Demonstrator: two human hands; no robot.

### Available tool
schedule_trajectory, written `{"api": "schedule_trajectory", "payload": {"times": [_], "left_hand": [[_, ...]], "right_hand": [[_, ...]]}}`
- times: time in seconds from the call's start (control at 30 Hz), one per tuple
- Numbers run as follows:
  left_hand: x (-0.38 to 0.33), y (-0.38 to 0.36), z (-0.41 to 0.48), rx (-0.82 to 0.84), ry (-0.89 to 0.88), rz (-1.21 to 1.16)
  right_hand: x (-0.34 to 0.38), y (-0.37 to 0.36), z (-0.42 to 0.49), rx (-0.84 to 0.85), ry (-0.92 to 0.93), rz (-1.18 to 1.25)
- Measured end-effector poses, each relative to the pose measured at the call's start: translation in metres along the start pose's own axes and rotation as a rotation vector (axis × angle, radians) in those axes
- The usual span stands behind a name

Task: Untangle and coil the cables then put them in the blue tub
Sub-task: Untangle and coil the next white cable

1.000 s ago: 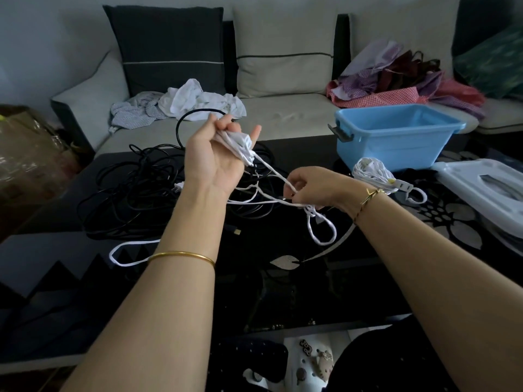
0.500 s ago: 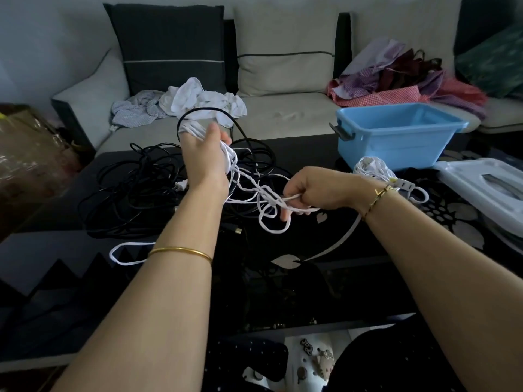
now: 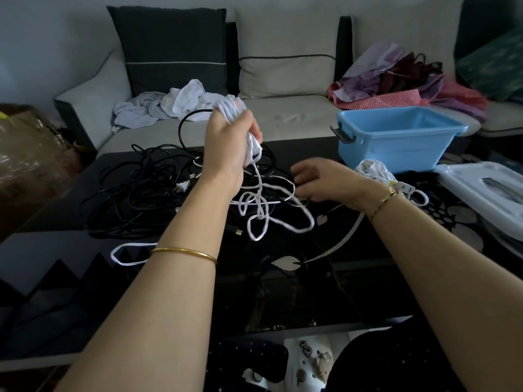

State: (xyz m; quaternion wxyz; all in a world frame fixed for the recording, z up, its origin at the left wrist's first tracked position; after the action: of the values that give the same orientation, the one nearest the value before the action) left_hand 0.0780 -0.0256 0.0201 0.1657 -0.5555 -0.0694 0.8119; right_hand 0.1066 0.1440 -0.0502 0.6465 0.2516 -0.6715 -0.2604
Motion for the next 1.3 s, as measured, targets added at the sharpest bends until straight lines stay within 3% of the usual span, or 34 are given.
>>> {"api": "schedule_trajectory", "payload": {"times": [0.1,0.23,0.4,0.5,0.63,0.73,0.93,1.1,1.2,1.3], "left_hand": [[0.01,-0.014,-0.007,0.121,0.183,-0.155],[0.018,-0.024,-0.016,0.222,0.393,-0.323],[0.021,-0.02,-0.02,0.226,0.494,-0.39],[0.025,-0.021,-0.025,0.233,0.605,-0.545],[0.022,-0.017,-0.018,0.175,0.534,-0.834],[0.021,-0.007,-0.011,0.065,0.422,-0.867],[0.014,0.008,-0.001,-0.13,0.245,-0.676],[0.014,0.018,0.001,-0.241,0.05,-0.202],[0.006,0.011,-0.002,-0.141,-0.136,0.244],[0.011,-0.006,-0.008,0.064,-0.263,0.77]], "right_hand": [[0.018,0.002,0.004,-0.146,0.079,0.168],[0.038,-0.008,0.005,-0.195,0.162,0.054],[0.033,-0.005,0.005,-0.279,0.145,0.211],[0.024,0.003,0.003,-0.368,0.082,0.359],[0.028,-0.013,-0.001,-0.151,0.051,0.375],[0.034,-0.028,-0.003,0.064,0.065,0.377],[0.038,-0.038,-0.014,0.286,0.108,-0.018],[0.054,-0.042,-0.021,0.381,0.175,-0.199],[0.059,-0.04,-0.027,0.422,0.136,-0.203],[0.058,-0.025,-0.026,0.299,0.121,-0.232]]}}
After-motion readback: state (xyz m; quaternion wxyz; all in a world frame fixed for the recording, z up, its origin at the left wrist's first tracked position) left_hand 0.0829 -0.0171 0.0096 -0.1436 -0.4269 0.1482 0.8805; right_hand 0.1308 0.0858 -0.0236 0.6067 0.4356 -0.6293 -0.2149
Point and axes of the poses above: each hand's wrist, its own z-axis towards the middle knuckle, its own y-axis out of the back of the hand, x = y × z, the point moved 6 cm from there along z, towards the middle knuckle, and after that the axes turned 6 degrees about -z, right-handed, at the moved point
